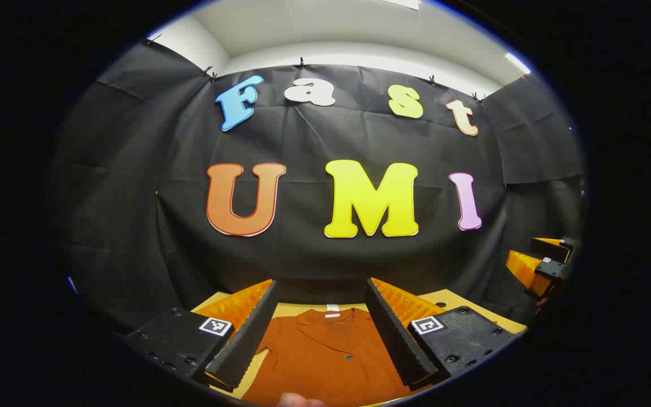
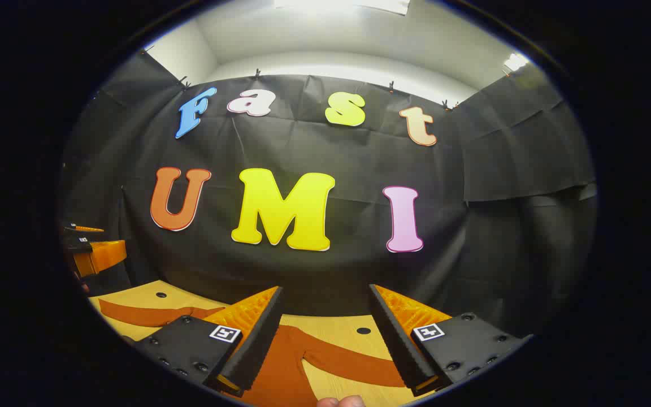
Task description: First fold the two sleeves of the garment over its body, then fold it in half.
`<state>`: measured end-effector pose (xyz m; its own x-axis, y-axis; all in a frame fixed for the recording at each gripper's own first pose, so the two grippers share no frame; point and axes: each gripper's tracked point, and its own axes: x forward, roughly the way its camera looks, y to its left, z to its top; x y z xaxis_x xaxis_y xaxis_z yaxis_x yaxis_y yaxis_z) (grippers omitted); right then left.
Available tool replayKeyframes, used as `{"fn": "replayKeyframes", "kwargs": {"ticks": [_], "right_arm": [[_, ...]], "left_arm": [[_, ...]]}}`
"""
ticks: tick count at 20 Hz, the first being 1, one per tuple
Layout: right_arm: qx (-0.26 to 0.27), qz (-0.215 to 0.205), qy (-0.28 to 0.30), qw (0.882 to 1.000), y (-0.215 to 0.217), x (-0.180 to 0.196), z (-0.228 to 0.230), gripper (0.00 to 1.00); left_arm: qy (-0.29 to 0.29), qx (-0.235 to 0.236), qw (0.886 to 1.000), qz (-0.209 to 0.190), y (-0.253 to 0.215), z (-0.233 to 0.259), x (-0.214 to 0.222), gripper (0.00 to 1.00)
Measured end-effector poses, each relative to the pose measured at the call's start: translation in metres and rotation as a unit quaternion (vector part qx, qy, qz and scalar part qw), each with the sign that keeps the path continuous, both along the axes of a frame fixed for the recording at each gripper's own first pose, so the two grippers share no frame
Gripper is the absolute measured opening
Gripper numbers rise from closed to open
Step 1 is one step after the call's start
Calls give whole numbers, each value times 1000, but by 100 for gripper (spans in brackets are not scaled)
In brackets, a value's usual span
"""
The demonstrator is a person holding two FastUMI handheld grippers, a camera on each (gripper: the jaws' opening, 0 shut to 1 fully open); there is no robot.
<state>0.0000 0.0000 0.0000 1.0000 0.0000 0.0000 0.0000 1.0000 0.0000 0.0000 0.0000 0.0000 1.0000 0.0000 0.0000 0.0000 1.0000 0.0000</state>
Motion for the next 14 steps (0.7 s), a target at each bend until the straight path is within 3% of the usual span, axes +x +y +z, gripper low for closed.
{"fn": "replayKeyframes", "kwargs": {"ticks": [14], "right_arm": [[-1, 19, 8, 1000, 5, 14, -6, 93]], "left_arm": [[0, 1, 1000, 8, -10, -9, 4, 99]]}}
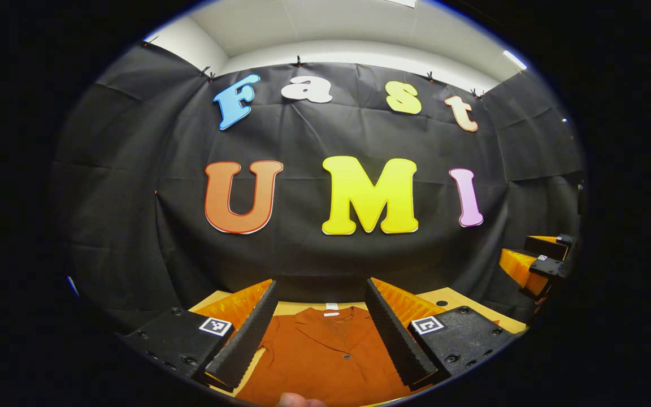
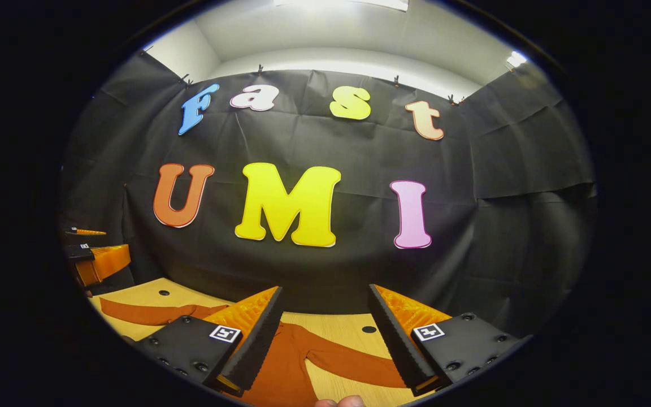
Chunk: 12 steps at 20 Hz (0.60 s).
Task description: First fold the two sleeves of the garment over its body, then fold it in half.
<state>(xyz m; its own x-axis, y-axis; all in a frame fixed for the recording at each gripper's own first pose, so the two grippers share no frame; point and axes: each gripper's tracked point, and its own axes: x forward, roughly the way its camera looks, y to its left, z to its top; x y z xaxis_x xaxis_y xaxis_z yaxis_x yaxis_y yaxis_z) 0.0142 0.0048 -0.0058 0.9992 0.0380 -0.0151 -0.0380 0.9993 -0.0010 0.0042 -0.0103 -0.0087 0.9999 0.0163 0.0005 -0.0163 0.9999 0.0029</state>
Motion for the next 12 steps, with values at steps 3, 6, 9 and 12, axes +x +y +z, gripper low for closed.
{"fn": "replayKeyframes", "kwargs": {"ticks": [3, 6, 9, 12], "right_arm": [[3, 3, 3, 1000, 0, 2, 0, 93], [2, 7, 0, 1000, 0, 3, 2, 94], [8, 10, 0, 1000, 1, 3, 1, 93], [13, 13, 4, 1000, -2, 3, 0, 93]], "left_arm": [[0, 3, 1000, 3, -2, -1, 0, 99], [3, 3, 1000, 7, -4, -2, 0, 99], [6, -1, 1000, 11, -4, -4, 0, 99], [5, 2, 1000, 13, -6, -3, -2, 99]]}}
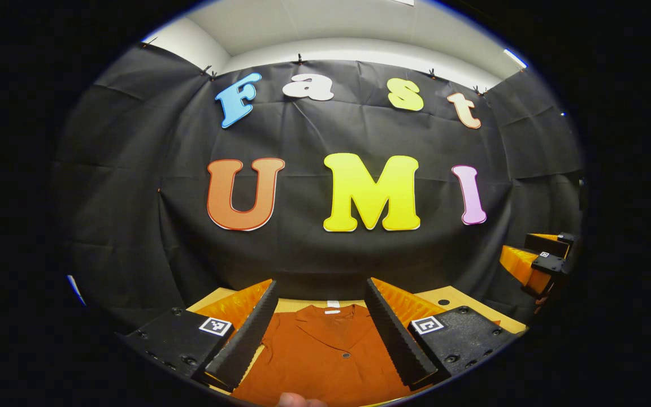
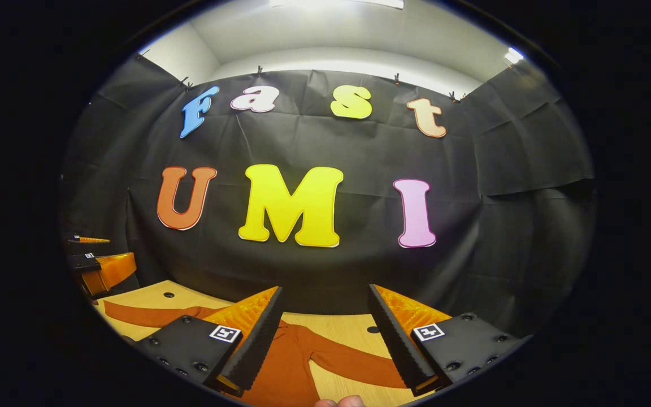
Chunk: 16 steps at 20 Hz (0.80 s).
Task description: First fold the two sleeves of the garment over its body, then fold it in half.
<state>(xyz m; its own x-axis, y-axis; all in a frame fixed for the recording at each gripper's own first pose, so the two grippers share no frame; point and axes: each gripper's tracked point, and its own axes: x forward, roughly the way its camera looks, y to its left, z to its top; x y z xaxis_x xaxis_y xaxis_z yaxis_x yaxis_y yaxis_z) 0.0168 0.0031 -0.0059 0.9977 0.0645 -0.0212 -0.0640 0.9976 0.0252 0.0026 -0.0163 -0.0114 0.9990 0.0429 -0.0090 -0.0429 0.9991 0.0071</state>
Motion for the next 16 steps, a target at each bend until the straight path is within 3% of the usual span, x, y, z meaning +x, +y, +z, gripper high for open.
{"fn": "replayKeyframes", "kwargs": {"ticks": [16], "right_arm": [[17, -8, 24, 1000, -34, 4, -17, 94]], "left_arm": [[10, 6, 1000, 3, -16, -10, -2, 99]]}}
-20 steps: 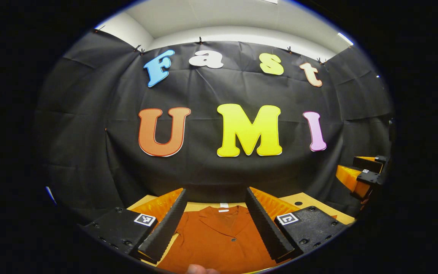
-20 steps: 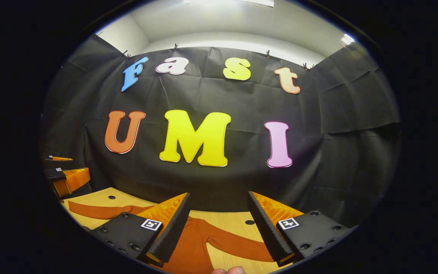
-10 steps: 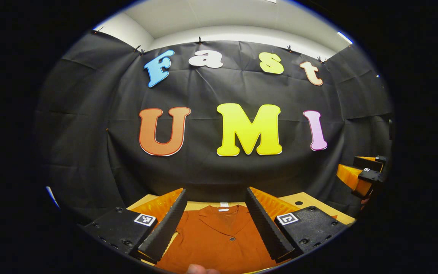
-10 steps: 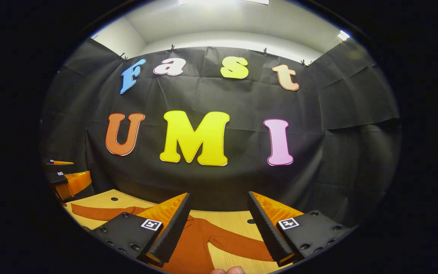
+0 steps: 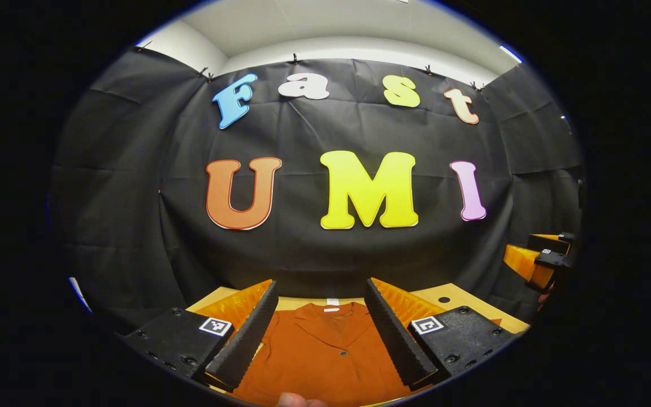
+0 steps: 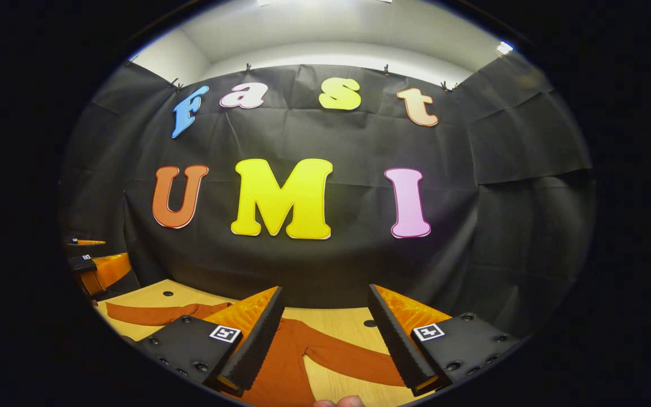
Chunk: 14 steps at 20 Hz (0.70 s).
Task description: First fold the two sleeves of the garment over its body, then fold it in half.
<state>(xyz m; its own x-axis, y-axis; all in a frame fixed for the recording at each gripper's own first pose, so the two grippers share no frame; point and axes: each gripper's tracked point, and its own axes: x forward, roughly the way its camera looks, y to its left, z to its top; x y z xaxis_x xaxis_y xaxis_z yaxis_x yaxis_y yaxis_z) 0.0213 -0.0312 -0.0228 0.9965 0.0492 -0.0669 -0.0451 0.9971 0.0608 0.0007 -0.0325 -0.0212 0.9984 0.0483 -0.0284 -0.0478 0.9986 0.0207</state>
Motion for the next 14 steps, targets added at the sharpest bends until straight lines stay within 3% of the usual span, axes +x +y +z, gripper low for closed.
{"fn": "replayKeyframes", "kwargs": {"ticks": [6, 14], "right_arm": [[10, 0, 40, 999, -33, 0, -38, 93], [20, -27, 169, 985, -137, 19, -177, 95]], "left_arm": [[26, 1, 1000, -9, -11, -21, -4, 99], [93, 16, 995, -10, -29, -60, -15, 99]]}}
